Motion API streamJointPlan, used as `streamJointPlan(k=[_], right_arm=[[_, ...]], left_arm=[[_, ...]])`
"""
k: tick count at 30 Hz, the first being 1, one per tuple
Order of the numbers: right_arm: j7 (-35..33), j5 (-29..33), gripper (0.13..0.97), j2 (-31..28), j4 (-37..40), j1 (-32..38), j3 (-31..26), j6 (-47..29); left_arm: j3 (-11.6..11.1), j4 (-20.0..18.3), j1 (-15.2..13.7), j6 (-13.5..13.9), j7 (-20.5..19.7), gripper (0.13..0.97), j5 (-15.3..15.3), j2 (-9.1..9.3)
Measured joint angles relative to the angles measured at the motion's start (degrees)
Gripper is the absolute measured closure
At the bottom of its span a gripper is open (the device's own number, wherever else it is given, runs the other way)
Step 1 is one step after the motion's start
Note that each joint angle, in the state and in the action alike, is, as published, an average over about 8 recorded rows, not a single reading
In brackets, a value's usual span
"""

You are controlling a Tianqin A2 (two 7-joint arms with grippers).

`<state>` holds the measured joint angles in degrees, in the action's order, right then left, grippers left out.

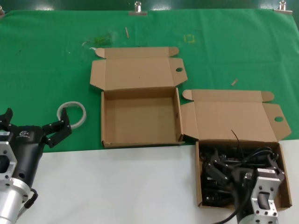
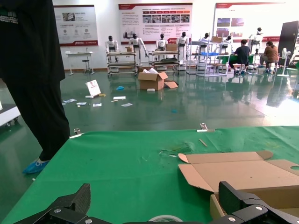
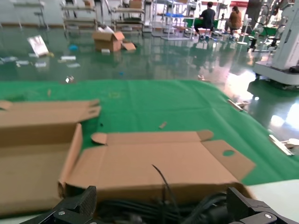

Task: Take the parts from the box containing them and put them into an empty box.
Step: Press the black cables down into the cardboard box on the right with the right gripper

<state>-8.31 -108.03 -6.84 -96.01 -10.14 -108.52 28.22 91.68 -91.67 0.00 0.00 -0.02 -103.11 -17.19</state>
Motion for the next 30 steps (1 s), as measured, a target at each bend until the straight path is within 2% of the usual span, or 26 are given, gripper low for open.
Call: streamJointPlan(k=[6, 19, 30], right_arm=[[-9.9, -5.7, 0.129, 0.0, -3.6, -2.1, -0.7, 4.8], [-36.0, -23.5, 0.129, 0.0, -11.8, -3.1, -1.9, 18.3], [-50.6, -32.7, 0.129, 0.0, -16.6, -1.9, 0.6, 24.3]], left_arm=[[0.0, 0.0, 0.0, 0.0, 0.0, 0.132, 0.0, 0.00], [0.0, 0.0, 0.0, 0.0, 0.0, 0.132, 0.0, 0.00], [0.0, 0.0, 0.0, 0.0, 0.0, 0.132, 0.0, 0.00]])
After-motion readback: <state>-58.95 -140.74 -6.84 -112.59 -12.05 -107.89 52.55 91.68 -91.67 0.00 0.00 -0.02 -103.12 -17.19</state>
